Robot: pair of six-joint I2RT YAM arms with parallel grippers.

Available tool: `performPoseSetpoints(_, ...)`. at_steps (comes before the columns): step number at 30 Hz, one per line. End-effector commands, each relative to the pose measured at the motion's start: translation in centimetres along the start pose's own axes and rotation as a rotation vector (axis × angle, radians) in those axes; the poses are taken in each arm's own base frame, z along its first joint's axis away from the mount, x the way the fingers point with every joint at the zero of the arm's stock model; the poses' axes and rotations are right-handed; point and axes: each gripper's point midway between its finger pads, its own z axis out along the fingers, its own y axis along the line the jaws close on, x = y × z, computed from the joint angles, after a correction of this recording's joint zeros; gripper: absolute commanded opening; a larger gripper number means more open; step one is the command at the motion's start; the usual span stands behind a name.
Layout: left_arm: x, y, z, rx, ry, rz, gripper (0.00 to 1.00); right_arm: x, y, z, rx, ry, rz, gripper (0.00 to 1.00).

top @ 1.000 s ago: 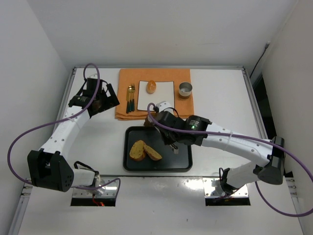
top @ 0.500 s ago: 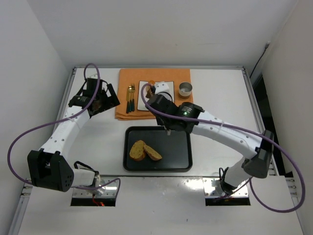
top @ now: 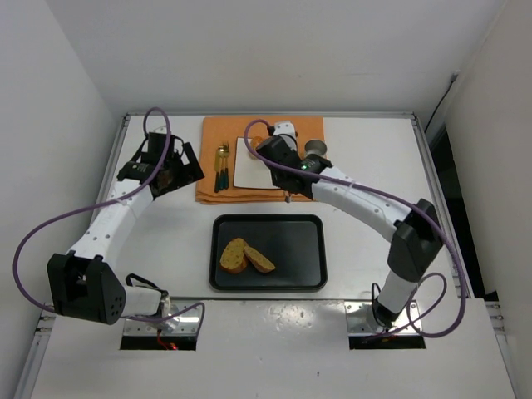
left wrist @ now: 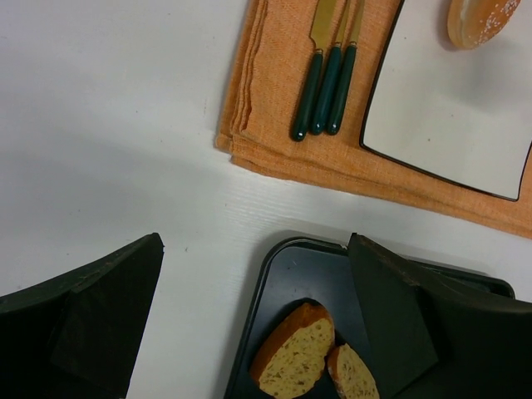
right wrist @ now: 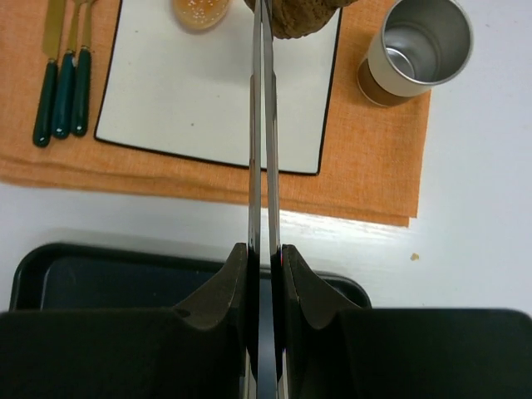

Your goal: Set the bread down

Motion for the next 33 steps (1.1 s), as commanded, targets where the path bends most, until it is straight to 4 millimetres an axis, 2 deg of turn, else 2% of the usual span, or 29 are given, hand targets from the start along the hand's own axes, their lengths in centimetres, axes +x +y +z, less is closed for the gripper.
performPoseSetpoints(1,-1.3,-0.4,-0.3,0.015,-0.025,-0.002,1.0,-1.0,0.7,2.8,-0.012,-0.045,0.032,0.0)
performPoseSetpoints(5,-1.3,-0.4,-0.3,0.015,-0.025,-0.002,1.0,-0.6,0.6,4.0,-0.019,-0.024,0.039,0.0)
performPoseSetpoints(6,-1.3,-0.4,-0.3,0.015,-0.025,-0.002,1.0,0.2,0.7,4.2,-0.025,-0.01,0.033,0.0)
performPoseSetpoints(7,-1.3,-0.4,-0.3,0.015,-0.025,-0.002,1.0,0.7,0.7,4.3,-0.029,0.003,0.027,0.03)
performPoseSetpoints(10,-1.3,-0.4,-0.3,0.015,-0.025,-0.002,1.0,0.5,0.5,3.8,-0.033,-0.005,0.032,0.09)
performPoseSetpoints(11,-1.3,-0.4,-0.3,0.015,-0.025,-0.002,1.0,0.9,0.4,3.9,-0.03,0.002,0.028,0.14)
performPoseSetpoints(15,-1.3,-0.4,-0.3,0.015,-0.025,-0.002,1.0,0.3,0.4,3.3,-0.045,-0.011,0.038,0.23)
performPoseSetpoints(19,-1.3,-0.4,-0.3,0.015,-0.025,-0.002,1.0,0.1,0.3,2.9,-0.046,-0.013,0.039,0.25)
performPoseSetpoints(21,-1.3,-0.4,-0.3,0.015,-0.025,-0.002,1.0,0.1,0.3,2.9,-0.046,-0.013,0.039,0.32)
performPoseSetpoints(29,-1.2,-0.5,-0.3,0.023,-0.02,-0.002,1.0,-2.0,-0.6,1.0,-0.042,-0.061,0.054,0.33)
performPoseSetpoints(30,-1.1,-0.5,-0.1,0.019,-0.012,-0.001,1.0,-2.7,-0.7,0.5,-0.049,-0.078,0.065,0.33)
performPoseSetpoints(33,-1.1,-0.5,-0.1,0.019,-0.012,-0.001,1.0,-2.9,-0.7,0.3,-0.048,-0.078,0.053,0.33)
